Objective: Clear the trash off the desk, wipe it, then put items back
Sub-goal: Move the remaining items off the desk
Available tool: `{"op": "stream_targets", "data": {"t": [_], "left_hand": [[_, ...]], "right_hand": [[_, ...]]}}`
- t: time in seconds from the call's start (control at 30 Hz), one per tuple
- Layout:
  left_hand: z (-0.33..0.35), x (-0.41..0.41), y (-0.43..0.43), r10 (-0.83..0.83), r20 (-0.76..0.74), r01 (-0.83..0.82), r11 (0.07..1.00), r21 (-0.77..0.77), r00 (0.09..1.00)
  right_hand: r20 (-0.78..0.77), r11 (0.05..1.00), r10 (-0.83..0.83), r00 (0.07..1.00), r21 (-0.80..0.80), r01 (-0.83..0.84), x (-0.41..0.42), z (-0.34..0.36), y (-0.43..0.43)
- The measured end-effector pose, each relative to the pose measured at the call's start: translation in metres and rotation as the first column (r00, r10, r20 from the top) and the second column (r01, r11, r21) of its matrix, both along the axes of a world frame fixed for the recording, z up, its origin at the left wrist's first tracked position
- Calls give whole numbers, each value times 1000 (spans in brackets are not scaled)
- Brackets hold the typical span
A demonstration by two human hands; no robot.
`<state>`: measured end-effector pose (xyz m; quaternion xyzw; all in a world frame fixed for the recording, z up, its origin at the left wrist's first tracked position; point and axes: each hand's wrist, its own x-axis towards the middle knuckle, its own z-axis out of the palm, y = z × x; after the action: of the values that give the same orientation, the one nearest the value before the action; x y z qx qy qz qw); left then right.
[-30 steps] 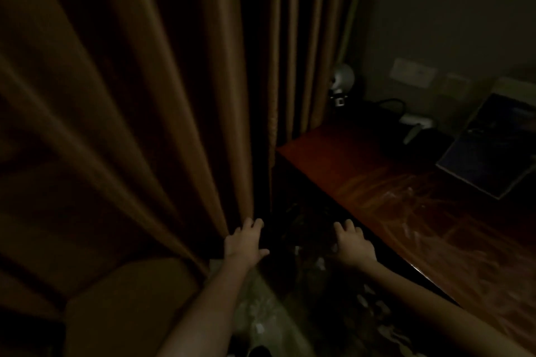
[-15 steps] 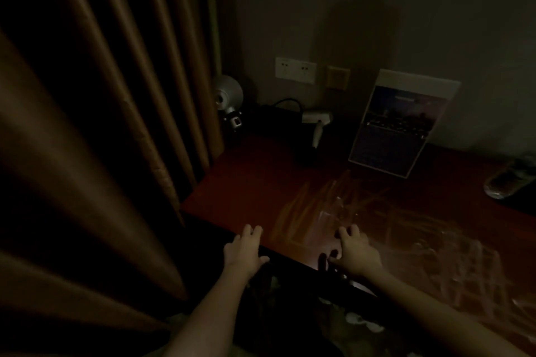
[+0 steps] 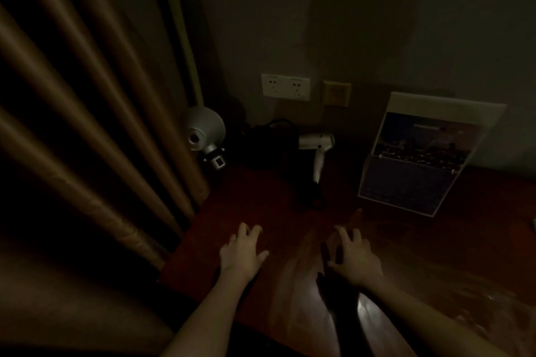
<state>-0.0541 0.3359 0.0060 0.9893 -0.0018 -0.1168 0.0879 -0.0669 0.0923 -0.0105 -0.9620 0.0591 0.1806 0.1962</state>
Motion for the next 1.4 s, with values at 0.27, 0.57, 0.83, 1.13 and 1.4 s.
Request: {"op": "stream_targets", "data": {"t": [0.27, 0.57, 0.83, 1.13, 1.4], "left_hand": [[-28, 81, 17, -157, -25, 157, 987, 29, 987], [-52, 169, 45, -182, 9, 182, 978, -102, 983], [-67, 240, 38, -59, 166, 100, 963, -251, 984], [-72, 302, 5, 361, 122, -286, 870, -403, 925], [-76, 331, 5, 496, -185, -527, 754, -392, 848]], "right_hand": [[-82, 980, -176, 981, 75, 182, 65, -10, 31], [-59, 948, -315, 947, 32, 317, 179, -22, 68], [5, 893, -448, 894, 49, 448, 263, -44, 73], [-94, 766, -562, 821, 314, 561, 251, -62, 59], [-82, 730, -617, 783, 310, 609, 193, -74, 52]]}}
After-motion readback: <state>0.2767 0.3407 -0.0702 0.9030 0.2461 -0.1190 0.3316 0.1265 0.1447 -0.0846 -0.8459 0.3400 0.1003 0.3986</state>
